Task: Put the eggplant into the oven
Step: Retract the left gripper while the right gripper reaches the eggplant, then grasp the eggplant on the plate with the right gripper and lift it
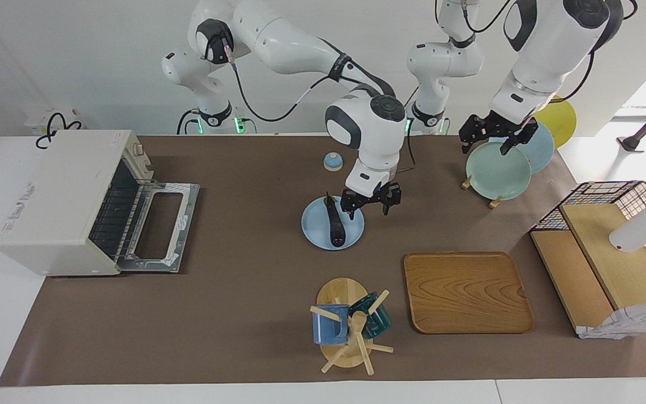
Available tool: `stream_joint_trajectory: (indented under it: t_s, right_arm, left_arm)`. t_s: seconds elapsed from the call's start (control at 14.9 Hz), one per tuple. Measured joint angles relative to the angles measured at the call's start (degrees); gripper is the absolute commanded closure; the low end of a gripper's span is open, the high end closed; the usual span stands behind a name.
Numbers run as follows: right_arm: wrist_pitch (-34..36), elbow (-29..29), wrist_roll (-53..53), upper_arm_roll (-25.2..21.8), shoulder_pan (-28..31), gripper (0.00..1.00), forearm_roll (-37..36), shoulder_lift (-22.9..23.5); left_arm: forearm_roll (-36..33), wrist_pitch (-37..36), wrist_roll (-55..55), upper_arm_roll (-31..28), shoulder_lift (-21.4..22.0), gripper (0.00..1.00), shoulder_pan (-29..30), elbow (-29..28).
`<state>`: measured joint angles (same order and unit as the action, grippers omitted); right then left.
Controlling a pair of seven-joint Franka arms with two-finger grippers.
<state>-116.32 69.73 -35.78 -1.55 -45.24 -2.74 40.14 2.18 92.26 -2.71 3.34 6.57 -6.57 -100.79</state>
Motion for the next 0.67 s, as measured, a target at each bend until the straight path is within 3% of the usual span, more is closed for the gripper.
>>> stream_joint_trajectory:
  t_s: [0.13,0.67]
  right_arm:
    - [-1.44,1.49,0.0,-0.01,-1.03,0.28,-0.21,0.59]
    - [-1.9,6.15,-0.02,-0.06,-1.91,0.56,-1.44,0.8]
  left_arm:
    - [-0.44,0.01,0.3,-0.07,-0.59,0.0,0.02,2.11]
    - [-1.12,-1.04,1.5,-0.27,-2.33,0.0,0.08,2.86]
